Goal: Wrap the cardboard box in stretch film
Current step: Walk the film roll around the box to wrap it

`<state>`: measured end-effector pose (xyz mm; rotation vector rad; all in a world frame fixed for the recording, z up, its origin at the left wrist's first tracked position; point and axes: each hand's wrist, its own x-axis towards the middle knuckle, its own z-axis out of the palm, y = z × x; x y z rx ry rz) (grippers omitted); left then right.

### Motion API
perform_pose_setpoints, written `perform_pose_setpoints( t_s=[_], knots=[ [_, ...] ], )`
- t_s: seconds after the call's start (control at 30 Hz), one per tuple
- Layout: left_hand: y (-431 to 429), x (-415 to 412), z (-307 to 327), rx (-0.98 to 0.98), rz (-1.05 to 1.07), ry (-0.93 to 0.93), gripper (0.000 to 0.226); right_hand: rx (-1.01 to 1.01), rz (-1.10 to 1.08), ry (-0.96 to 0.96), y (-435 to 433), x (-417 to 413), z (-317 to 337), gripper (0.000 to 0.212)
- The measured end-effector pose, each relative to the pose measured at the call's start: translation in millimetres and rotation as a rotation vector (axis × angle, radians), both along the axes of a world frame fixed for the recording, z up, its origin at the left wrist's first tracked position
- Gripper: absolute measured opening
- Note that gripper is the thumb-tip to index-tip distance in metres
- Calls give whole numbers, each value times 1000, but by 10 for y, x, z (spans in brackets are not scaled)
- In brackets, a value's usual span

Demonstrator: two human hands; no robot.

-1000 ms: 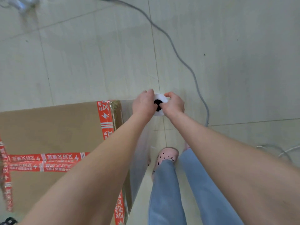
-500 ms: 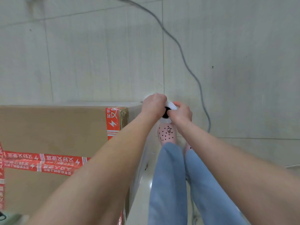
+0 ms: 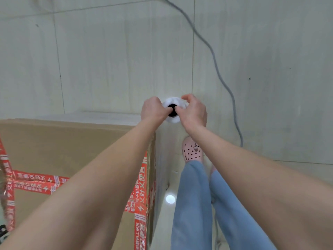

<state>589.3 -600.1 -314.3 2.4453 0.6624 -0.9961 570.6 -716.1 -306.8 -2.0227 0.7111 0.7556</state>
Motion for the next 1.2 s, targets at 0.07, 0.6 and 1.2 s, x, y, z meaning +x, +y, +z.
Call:
perform_pose_setpoints(
  t_s=[0.07, 0.6, 1.2],
  knots=[
    [33, 6, 8, -27, 83, 7, 20, 73, -59, 113, 30, 33, 6, 52],
    [-67, 266, -76, -60, -243, 113, 7, 153, -243, 192, 15, 83, 37, 31],
    [384, 295, -14, -2, -130, 63, 10, 166, -117, 153, 395, 266, -38, 50]
  ],
)
